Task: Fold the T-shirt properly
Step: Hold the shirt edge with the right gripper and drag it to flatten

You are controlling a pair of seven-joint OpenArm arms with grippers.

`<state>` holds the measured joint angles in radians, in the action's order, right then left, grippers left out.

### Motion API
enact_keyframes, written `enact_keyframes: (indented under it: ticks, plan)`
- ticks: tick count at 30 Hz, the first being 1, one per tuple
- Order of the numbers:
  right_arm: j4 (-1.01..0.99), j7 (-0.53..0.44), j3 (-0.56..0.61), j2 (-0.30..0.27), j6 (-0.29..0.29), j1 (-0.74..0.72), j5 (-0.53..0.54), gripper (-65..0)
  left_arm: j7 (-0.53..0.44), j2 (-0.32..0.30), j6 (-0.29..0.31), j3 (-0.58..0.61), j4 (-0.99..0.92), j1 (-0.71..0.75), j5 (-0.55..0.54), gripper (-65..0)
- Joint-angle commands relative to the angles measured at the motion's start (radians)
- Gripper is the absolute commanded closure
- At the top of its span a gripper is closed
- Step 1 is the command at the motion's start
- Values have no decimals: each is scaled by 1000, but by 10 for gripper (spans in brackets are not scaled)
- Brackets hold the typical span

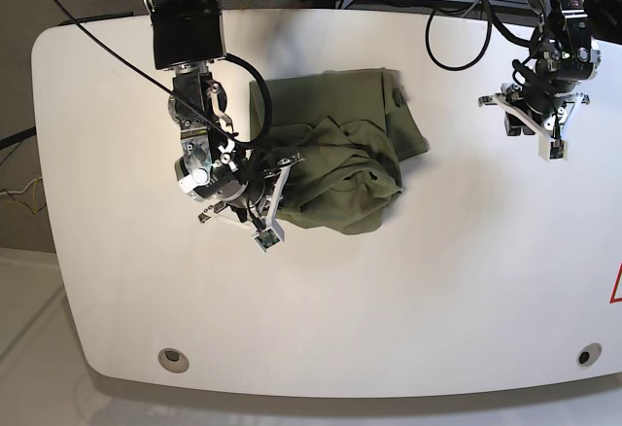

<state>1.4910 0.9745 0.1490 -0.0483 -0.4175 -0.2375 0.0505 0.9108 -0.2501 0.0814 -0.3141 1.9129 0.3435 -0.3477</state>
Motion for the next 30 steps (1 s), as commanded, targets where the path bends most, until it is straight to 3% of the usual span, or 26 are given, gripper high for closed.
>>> enact_keyframes:
  ticks: [1, 12, 19, 30]
  plan:
    - [15, -1, 24, 5, 1, -24, 10, -21, -19, -10, -2, -4, 15, -7, -1, -153]
    - [30, 39, 41, 6, 1, -23, 10, 0, -19, -10, -2, -4, 13, -27, -1, -153]
    - [145, 68, 39, 6, 6, 17, 7, 0, -19, -10, -2, -4, 13, -27, -1, -153]
    - [310, 188, 39, 5, 6, 69, 7, 0, -20, -8, -2, -3, 12, -28, -1, -153]
